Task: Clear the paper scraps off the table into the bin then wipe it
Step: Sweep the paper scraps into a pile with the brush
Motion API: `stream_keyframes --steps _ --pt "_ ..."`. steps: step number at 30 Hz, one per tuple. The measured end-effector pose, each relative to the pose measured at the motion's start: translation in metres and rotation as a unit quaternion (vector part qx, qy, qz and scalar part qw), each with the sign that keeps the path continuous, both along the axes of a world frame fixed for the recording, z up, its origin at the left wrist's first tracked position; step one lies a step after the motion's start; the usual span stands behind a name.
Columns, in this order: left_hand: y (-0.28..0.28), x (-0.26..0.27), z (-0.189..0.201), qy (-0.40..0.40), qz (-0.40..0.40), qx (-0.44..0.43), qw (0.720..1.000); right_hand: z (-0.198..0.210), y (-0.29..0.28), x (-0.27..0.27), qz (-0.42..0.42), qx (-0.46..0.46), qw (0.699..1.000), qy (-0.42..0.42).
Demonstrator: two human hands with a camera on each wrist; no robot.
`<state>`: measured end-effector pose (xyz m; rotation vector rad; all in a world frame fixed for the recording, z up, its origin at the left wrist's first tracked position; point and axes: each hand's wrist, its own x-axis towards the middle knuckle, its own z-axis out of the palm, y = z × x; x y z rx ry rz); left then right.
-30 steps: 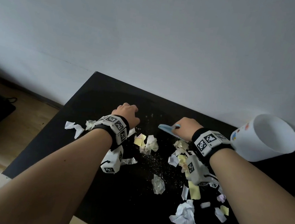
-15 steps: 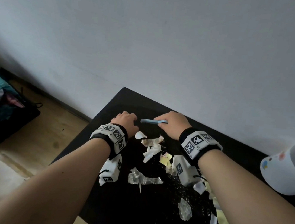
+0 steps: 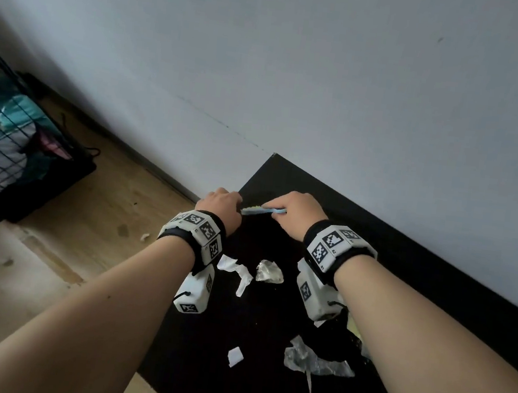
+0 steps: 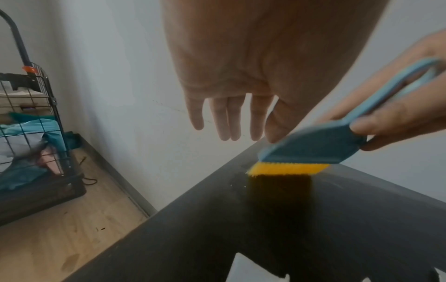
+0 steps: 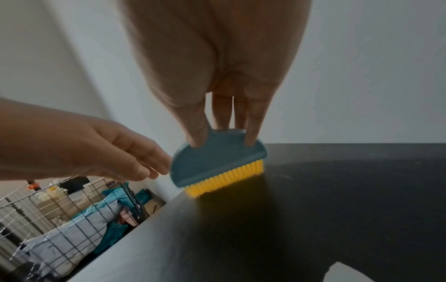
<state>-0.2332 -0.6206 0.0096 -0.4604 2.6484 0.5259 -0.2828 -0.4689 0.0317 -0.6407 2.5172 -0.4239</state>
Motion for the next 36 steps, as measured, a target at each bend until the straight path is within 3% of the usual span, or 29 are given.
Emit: stream_keyframes --steps 6,10,14,17,21,27,33,36 --pt "0.003 -0.011 -0.004 -0.006 -0.017 0.019 1.0 0.012 0.031 0.006 0.022 0.093 0.993 -0.067" --pt "0.024 -0.019 -0.003 0.001 -0.042 0.027 0.999 0.033 0.06 0.004 0.02 0.103 0.988 -0.11" --pt "0.045 -0.023 -0.002 -0.002 -0.073 0.026 0.997 0.036 0.076 -0.005 -0.078 0.006 0.997 -0.018" --pt "0.054 -0.022 -0.001 -0.005 -0.088 0.016 0.996 0.02 0.081 -0.003 -0.112 0.003 0.993 0.027" --pt "0.06 -0.022 0.001 -0.01 -0.1 0.011 0.995 0.006 0.095 0.008 -0.093 0.08 0.992 -0.026" --pt "0.089 -0.027 0.009 -0.001 -0.118 0.015 0.993 0.032 0.132 0.022 -0.045 0.132 0.984 -0.107" --pt "0.122 -0.021 0.01 0.002 -0.141 0.018 0.99 0.037 0.168 0.022 -0.148 0.054 0.987 0.039" --pt "0.127 -0.016 0.009 -0.002 -0.144 0.012 0.99 0.019 0.175 0.023 -0.169 0.074 0.983 0.019"
